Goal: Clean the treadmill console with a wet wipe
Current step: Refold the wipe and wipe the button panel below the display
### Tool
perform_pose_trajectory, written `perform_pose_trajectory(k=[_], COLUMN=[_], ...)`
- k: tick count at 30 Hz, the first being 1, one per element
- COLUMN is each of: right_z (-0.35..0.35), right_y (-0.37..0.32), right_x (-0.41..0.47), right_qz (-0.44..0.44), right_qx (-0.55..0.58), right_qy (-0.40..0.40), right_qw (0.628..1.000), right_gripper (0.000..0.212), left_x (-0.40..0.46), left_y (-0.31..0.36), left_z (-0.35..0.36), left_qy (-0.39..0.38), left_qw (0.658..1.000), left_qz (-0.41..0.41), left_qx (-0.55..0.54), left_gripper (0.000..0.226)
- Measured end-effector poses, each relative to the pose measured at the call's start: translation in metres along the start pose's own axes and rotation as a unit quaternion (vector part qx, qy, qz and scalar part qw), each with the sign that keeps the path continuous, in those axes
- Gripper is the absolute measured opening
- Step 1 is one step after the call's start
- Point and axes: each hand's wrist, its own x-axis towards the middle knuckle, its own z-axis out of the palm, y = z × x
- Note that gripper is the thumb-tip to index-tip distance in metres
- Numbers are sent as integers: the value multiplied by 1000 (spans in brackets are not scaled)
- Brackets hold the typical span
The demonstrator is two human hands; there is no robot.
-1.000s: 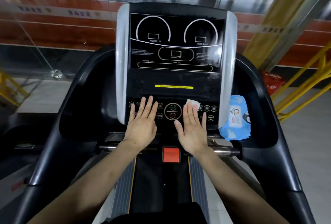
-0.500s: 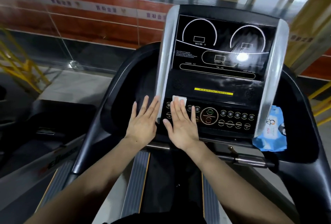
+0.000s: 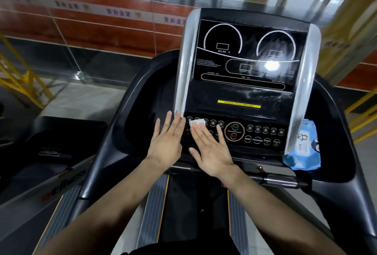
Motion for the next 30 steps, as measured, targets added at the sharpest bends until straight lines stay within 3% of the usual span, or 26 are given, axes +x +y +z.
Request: perform_pose_trajectory(k=[19, 30], right_z=[-5, 23], right_y=[202, 190], right_x=[-129, -162], right_qz=[184, 194], right_qx=[21, 64], right_qy=[38, 36], right_qw=[982, 978], right_gripper=[70, 69], left_x=[40, 39], left_y=[186, 217], left_z=[30, 44], left_qy=[6, 3], left_qw=[995, 993], left_qz=[98, 114], left_qx=[-24, -16], left_gripper=[85, 77])
